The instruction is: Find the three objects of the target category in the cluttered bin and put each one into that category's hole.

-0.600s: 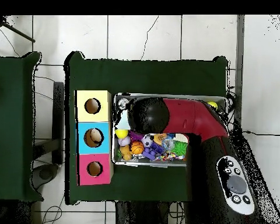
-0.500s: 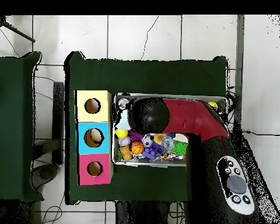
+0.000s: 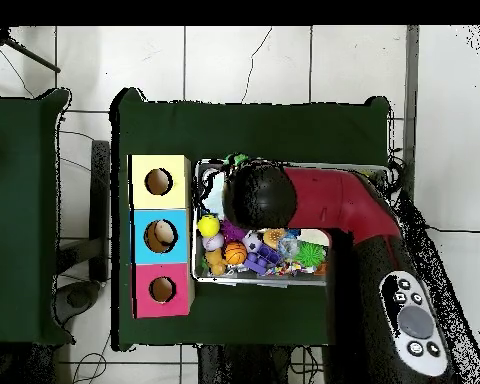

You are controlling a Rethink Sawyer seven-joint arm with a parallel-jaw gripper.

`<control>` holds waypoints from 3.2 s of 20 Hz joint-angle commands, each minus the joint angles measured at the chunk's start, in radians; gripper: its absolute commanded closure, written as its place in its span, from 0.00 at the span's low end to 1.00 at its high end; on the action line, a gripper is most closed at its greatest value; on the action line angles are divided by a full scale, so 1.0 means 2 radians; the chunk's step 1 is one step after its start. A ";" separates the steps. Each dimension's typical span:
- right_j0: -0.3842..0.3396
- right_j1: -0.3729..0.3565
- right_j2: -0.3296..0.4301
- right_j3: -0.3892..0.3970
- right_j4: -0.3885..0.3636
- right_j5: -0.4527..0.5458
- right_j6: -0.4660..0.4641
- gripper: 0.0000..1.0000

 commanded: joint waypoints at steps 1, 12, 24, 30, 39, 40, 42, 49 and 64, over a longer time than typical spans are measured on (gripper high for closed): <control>-0.090 -0.016 0.130 0.045 -0.050 -0.237 -0.010 1.00; -0.116 -0.010 0.176 0.073 -0.103 -0.318 0.036 1.00; -0.109 -0.016 0.165 0.077 -0.105 -0.317 0.049 1.00; -0.101 -0.024 0.155 0.081 -0.102 -0.315 0.054 1.00; -0.076 -0.023 0.118 0.075 -0.070 -0.260 0.063 1.00; -0.073 -0.018 0.112 0.072 -0.062 -0.240 0.061 1.00; -0.064 -0.009 0.095 0.061 -0.051 -0.208 0.058 1.00; -0.018 0.020 0.005 0.024 -0.002 -0.068 0.090 1.00; -0.008 0.120 -0.020 -0.075 -0.016 0.093 0.047 1.00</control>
